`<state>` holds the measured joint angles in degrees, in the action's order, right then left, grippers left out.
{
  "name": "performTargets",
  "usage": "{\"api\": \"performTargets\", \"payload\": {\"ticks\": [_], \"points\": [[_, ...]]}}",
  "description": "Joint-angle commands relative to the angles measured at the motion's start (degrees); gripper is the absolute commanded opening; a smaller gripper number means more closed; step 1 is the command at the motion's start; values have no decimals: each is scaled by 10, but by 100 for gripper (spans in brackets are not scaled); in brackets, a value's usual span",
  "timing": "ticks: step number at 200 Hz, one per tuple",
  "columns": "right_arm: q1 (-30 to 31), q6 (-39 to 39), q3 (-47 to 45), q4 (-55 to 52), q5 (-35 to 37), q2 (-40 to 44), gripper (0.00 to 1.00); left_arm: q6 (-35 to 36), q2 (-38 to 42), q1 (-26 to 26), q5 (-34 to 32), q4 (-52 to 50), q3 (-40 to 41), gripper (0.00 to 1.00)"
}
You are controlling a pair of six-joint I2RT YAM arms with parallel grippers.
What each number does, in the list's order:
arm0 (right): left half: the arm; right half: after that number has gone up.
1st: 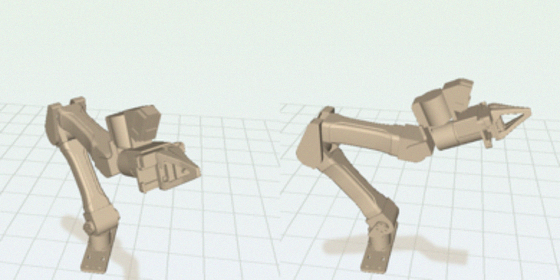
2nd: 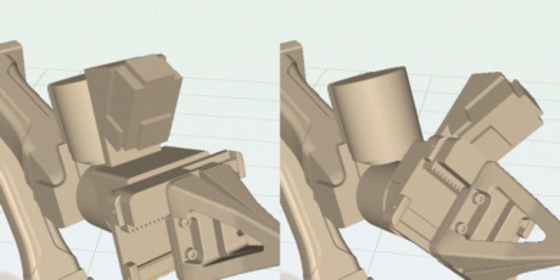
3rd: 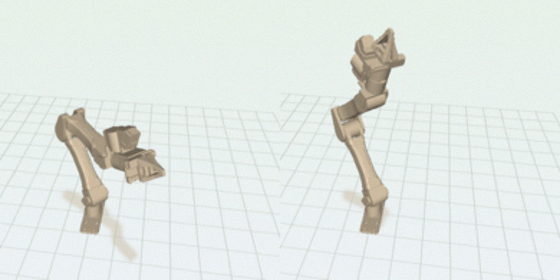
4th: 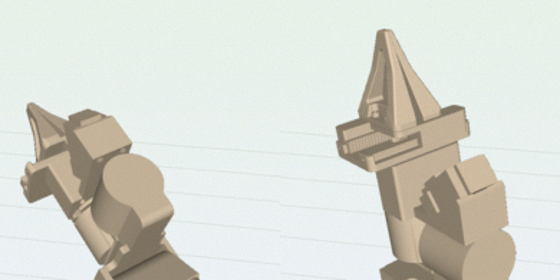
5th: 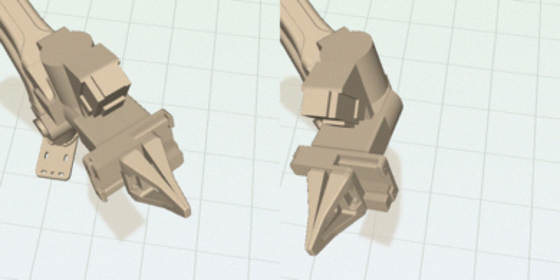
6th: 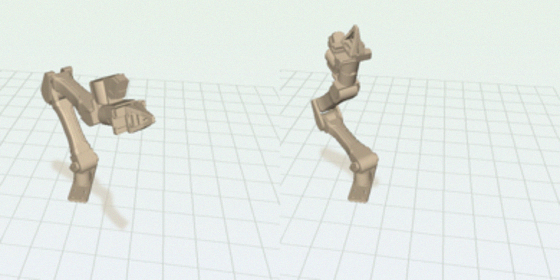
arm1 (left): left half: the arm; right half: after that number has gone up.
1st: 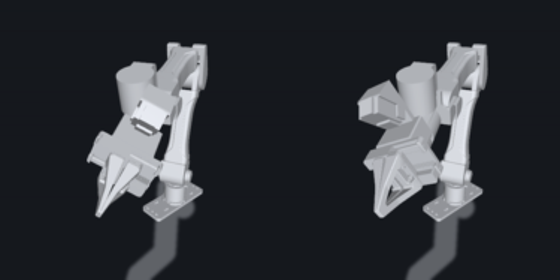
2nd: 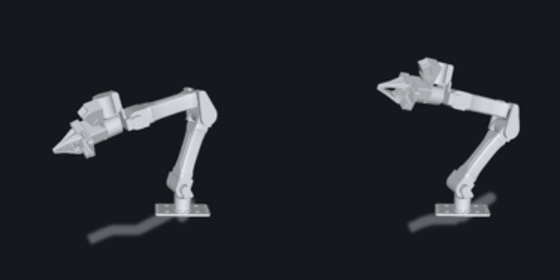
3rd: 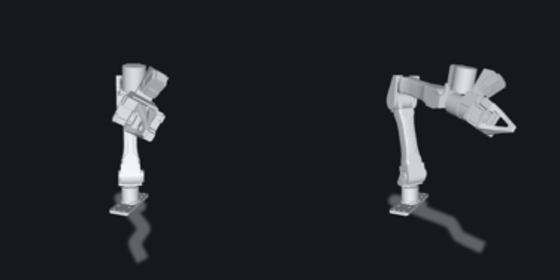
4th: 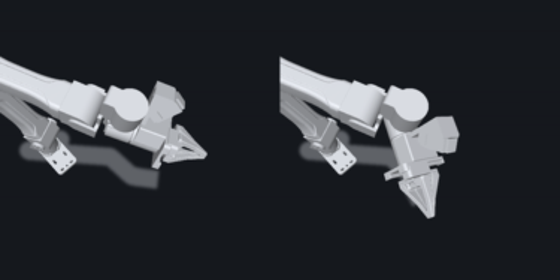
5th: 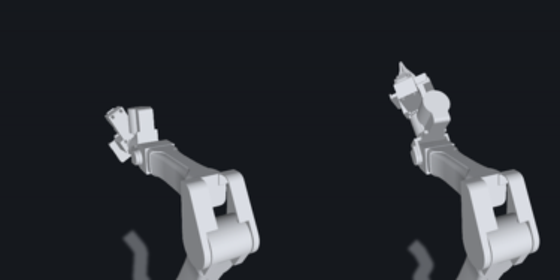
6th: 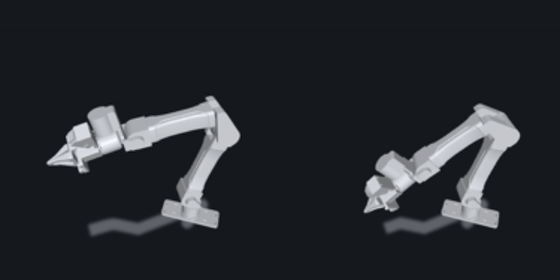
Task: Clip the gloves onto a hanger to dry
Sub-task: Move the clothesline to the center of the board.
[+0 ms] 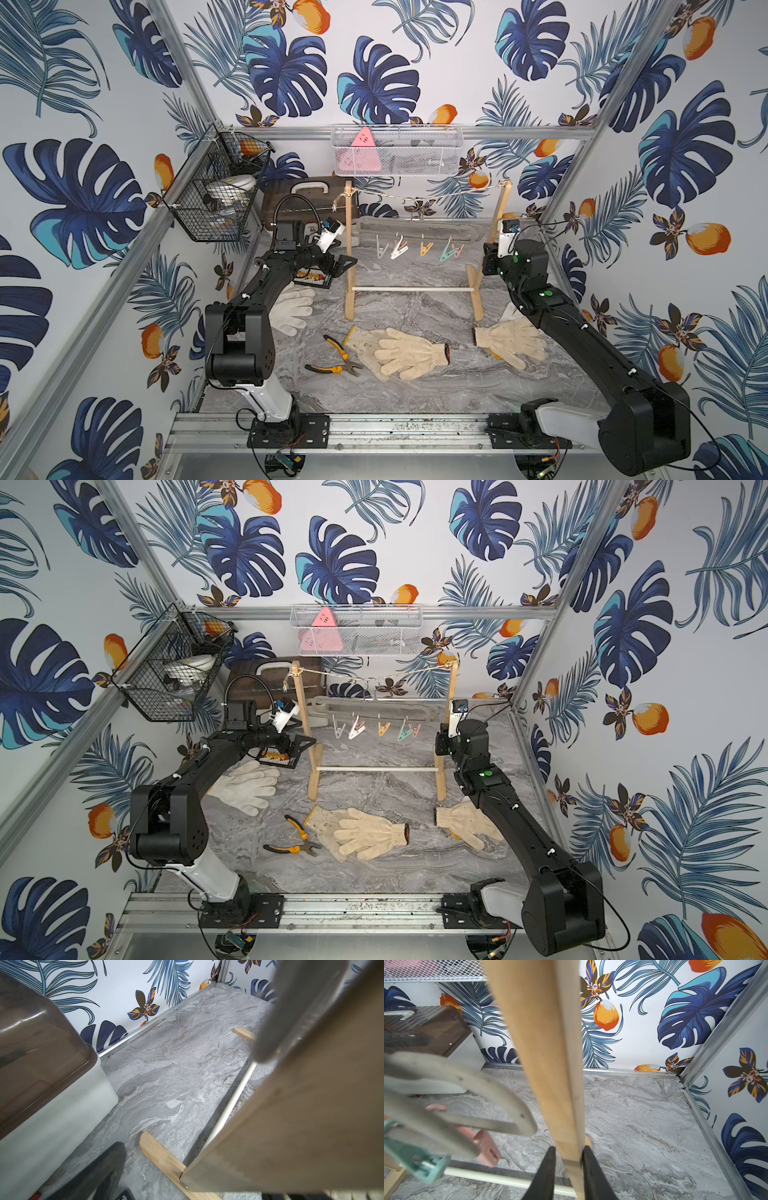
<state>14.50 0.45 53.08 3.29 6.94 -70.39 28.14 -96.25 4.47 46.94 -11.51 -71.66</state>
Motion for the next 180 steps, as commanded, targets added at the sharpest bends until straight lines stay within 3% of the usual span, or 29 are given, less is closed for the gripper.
{"api": "performTargets", "payload": {"ticks": [1,37,103,143,162,180], "points": [[1,-9,3,-4,15,7,38,-19,12,1,-6,22,5,99],[0,-8,11,-35,20,24,61,-24,35,1,-36,1,21,99],[0,3,30,-189,-23,116,69,-72,109,3,-129,-13,63,99],[0,1,111,-306,-117,164,72,-236,190,3,-185,9,98,99],[1,-17,179,-364,-177,147,75,-329,232,-3,-203,-10,106,99],[4,-54,230,-397,-237,117,77,-372,270,-20,-211,-48,107,99]]}}
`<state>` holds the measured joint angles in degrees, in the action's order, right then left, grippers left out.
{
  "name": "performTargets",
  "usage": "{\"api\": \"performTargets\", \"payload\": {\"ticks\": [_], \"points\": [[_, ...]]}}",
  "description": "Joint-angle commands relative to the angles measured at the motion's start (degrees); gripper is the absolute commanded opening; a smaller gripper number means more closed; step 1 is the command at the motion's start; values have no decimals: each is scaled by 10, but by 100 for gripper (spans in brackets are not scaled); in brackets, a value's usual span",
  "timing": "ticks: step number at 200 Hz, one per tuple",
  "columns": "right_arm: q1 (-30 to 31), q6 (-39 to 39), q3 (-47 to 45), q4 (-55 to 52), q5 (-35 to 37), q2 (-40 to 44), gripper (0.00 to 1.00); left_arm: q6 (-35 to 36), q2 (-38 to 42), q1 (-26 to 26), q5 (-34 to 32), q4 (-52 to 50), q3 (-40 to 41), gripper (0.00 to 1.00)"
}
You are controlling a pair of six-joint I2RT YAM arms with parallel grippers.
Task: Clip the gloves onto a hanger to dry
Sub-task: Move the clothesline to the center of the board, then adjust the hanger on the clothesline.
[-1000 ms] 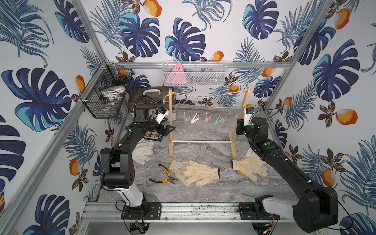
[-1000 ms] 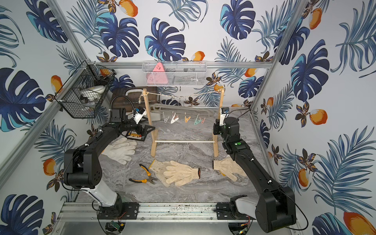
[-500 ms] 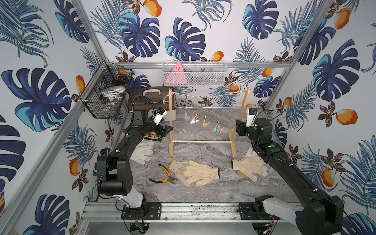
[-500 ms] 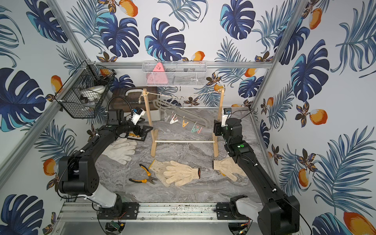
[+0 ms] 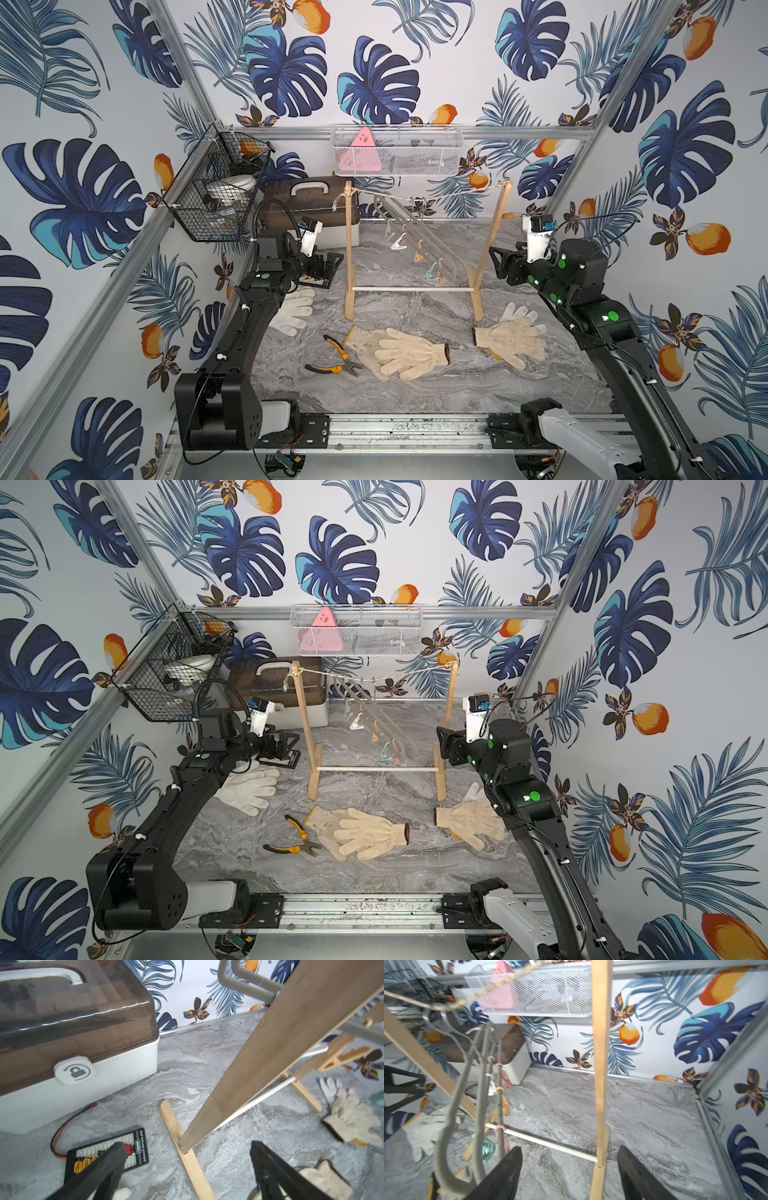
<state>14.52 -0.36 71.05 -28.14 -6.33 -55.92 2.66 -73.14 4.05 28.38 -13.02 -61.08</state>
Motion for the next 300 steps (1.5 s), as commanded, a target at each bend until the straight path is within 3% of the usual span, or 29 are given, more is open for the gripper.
{"api": "performTargets", "payload": {"ticks": [1,31,84,112,172,246,300], "points": [[5,-50,54,-84,-106,-30,77,-120,41,-17,-26,-35,0,99],[54,-122,117,-97,-114,-81,82,-178,86,-77,-43,-92,-24,99],[230,-154,210,-154,76,-192,82,-255,91,-213,-53,-126,-77,97],[257,-167,220,-152,132,-234,77,-267,72,-267,-62,-109,-95,96],[273,-150,248,-137,170,-309,69,-263,34,-329,-81,-102,-107,94],[278,-160,245,-150,222,-316,33,-251,24,-342,-95,-125,-122,94],[278,-151,247,-156,236,-318,16,-249,24,-344,-100,-137,-128,94]]}}
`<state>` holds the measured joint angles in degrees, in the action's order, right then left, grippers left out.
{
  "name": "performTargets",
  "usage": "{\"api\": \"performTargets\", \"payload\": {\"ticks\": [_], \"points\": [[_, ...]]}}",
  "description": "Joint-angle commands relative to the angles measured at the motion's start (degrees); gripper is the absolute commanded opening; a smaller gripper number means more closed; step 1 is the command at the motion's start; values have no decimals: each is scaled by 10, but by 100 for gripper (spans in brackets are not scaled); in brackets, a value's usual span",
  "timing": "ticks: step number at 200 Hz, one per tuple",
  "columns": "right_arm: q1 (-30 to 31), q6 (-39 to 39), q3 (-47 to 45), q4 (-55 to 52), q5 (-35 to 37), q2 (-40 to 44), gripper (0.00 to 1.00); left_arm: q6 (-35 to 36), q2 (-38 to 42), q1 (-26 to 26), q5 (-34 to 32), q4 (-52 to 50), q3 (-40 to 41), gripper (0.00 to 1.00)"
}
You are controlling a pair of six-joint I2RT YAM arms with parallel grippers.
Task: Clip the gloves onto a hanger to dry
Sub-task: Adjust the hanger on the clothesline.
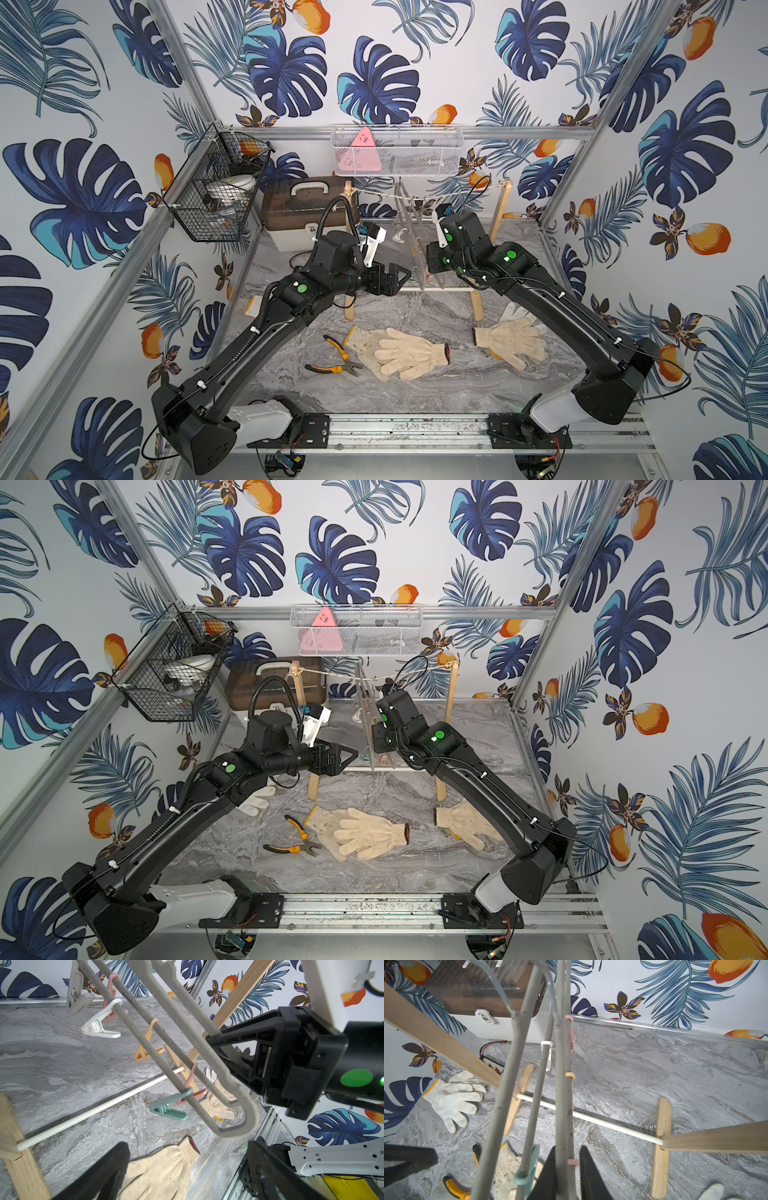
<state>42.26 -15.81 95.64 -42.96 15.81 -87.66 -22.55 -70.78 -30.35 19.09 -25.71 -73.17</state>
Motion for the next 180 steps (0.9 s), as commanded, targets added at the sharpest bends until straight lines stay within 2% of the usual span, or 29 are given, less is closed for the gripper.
{"api": "performTargets", "payload": {"ticks": [1,41,94,180], "points": [[1,3,1,-8,15,0,15,3,0,-1,-8,-9,-7,95],[1,13,4,-17,28,8,0,7,0,-1,-12,-18,-12,95],[-9,46,-9,-48,62,43,0,11,2,-1,-12,-23,-13,95],[-168,116,0,-84,-10,83,1,9,-1,-1,-1,-25,-21,96]]}}
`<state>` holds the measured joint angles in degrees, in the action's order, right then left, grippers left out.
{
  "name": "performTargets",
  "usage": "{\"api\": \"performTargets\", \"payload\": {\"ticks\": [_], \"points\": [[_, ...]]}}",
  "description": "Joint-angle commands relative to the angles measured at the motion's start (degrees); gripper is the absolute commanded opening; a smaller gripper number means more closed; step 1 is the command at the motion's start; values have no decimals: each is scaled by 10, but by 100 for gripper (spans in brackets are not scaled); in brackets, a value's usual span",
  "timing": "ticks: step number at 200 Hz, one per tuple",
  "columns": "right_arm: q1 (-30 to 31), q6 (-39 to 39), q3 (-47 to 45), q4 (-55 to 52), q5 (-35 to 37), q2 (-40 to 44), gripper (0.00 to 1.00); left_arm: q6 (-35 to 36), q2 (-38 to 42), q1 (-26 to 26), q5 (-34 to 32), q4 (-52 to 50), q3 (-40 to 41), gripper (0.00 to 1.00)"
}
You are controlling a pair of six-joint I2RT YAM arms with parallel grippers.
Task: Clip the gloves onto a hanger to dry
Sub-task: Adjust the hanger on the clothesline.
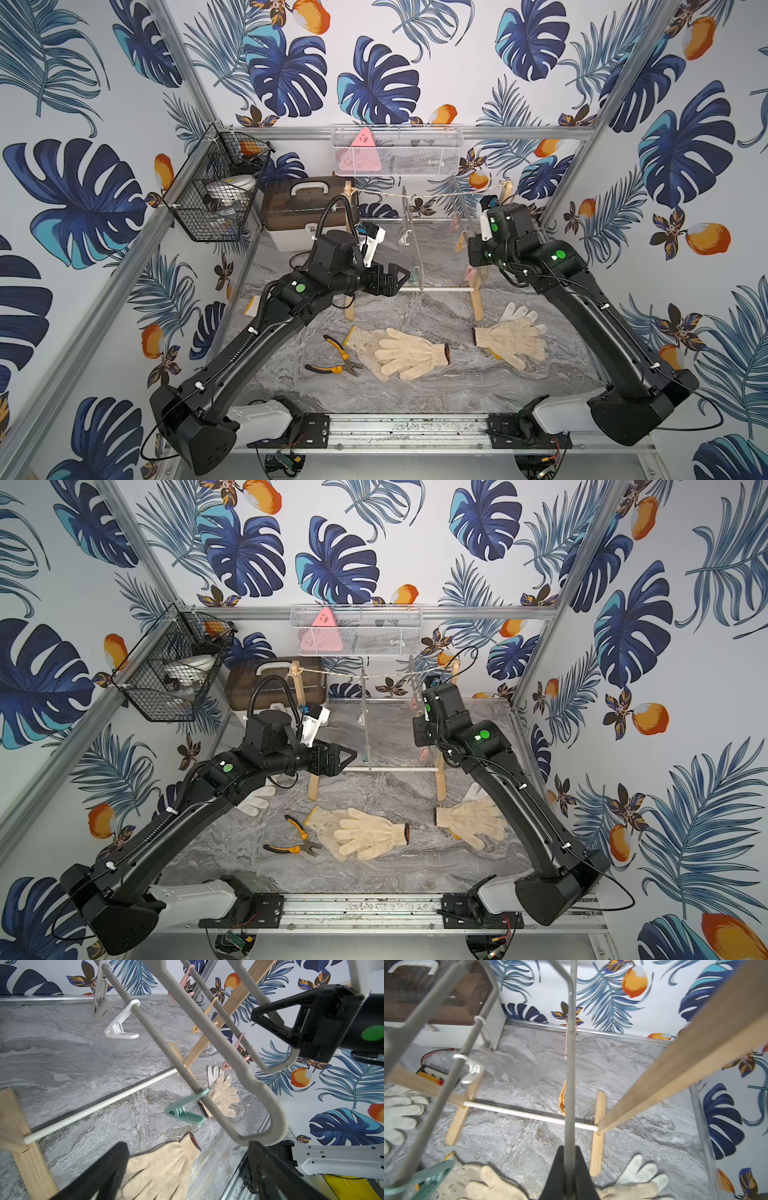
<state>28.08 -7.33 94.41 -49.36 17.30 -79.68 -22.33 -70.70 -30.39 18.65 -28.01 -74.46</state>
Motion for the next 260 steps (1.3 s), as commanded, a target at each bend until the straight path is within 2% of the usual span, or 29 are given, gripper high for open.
{"api": "performTargets", "payload": {"ticks": [1,51,102,136,216,241,260], "points": [[-28,32,13,-21,-25,3,1,7,-2,-1,3,-2,-9,96],[-75,55,28,-24,-58,-2,4,11,-2,-1,-1,-9,-7,96],[-76,53,13,-18,-88,5,23,28,2,-1,-9,-33,-7,96],[-76,55,11,-19,-90,10,28,44,8,-1,-26,-56,-4,97],[-75,62,33,-51,-105,30,52,65,38,1,-125,-130,12,97],[-70,74,51,-77,-113,41,58,70,51,13,-151,-151,15,98],[-53,85,67,-99,-120,49,62,70,63,36,-139,-154,22,98]]}}
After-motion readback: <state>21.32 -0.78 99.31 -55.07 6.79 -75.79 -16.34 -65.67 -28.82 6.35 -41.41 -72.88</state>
